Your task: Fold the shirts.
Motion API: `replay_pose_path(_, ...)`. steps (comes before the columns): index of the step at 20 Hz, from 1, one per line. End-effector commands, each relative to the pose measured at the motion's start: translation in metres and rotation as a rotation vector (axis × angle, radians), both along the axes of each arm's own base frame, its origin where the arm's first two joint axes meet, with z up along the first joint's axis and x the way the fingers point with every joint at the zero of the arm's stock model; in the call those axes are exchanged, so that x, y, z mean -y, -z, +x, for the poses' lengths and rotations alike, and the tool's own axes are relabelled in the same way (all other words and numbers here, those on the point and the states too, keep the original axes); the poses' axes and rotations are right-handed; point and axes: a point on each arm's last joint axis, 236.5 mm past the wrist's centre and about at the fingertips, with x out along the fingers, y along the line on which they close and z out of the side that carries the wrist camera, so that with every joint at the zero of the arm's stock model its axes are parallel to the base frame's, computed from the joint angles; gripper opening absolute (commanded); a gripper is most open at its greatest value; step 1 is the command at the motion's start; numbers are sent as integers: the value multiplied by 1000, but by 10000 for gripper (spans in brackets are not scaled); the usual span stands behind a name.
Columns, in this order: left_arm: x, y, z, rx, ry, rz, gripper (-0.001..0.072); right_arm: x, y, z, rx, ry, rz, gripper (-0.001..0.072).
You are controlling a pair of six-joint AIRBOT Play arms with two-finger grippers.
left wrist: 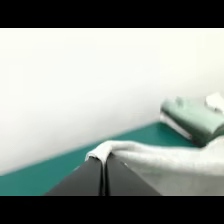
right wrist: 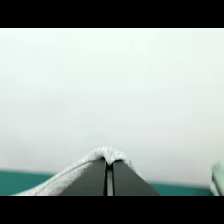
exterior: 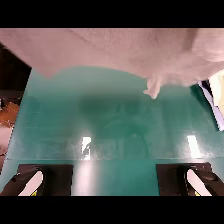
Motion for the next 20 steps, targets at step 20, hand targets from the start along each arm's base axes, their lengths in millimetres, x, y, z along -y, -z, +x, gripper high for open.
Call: replay_pose_path(20, -88, 480, 205, -1114, -201, -168, 22, 4, 463, 209, -1325, -136, 262, 14)
